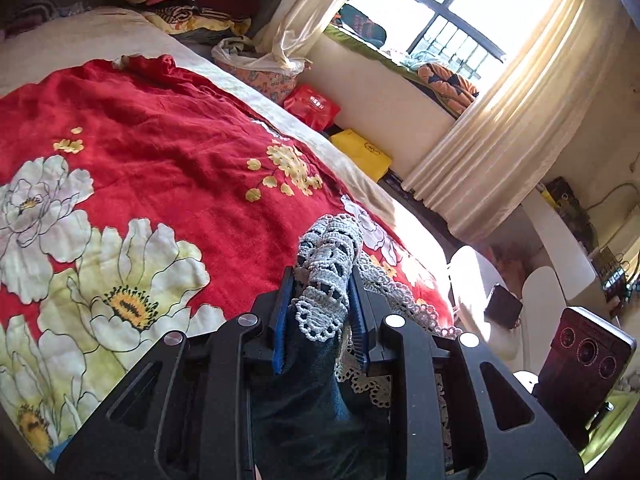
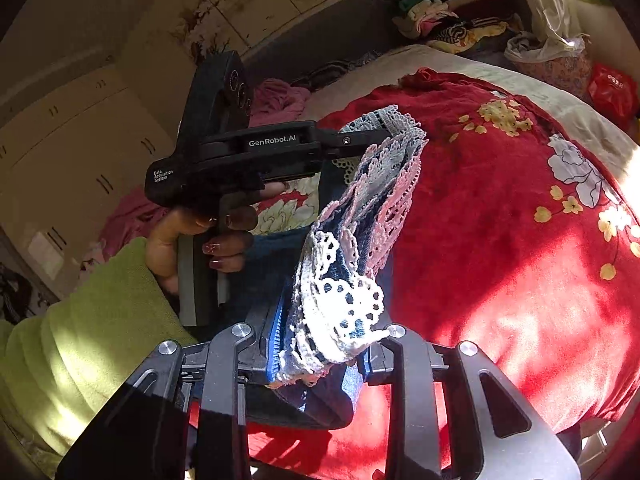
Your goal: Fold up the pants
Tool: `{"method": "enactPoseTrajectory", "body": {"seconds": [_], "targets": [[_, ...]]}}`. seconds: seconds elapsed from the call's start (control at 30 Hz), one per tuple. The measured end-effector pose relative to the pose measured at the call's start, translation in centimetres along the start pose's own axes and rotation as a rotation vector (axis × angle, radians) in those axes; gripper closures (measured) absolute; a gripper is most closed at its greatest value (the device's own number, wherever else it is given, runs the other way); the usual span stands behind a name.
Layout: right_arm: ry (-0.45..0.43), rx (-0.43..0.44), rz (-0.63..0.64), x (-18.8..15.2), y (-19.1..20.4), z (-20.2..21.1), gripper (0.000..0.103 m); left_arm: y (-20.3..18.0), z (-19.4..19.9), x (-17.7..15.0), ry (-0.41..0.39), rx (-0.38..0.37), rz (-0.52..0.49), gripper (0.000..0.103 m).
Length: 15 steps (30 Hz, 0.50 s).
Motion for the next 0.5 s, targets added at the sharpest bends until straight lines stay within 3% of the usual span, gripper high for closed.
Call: {"method": "enactPoseTrajectory", "body": {"seconds": [0.23,0.33,0.43,0.47,0.5], "targets": [[0.088,0.064,0.185,-1.3,7.3,-4.5,0.076,4.5,6.6,-3.4,-0.081,-0.013,0.125,0.083],[0.166,0.035,0.252,-3.3,8.6,-7.9,0.076,7.1,8.2,-5.5,-0.085,0.044,0.193,0.082],[0.241,0.024,0.296,-5.6,9.9,-10.5,0.076,8.9,10.4,-7.4,-0.116,0.162,0.250,0.079],[0.261,0.022,0.316,-6.4,10.4,-11.1,0.076,9.5,11.5,-7.9,-0.136,0.204,0.264,0.076],[0.280,0.019,0.348,-7.3,11.2,-11.4,0.076,9.8,12.7,-8.3,-0.165,0.213,0.288,0.067]]}}
Point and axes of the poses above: each gripper's, at about its wrist camera, not at the fingertips, and z roughly against the way its jaws point, y to its left, x to its top, the point moved 5 cm from there along -z, roughly the way its jaws point, and after that the axes turned 5 degrees about x, right-handed, at the moved point
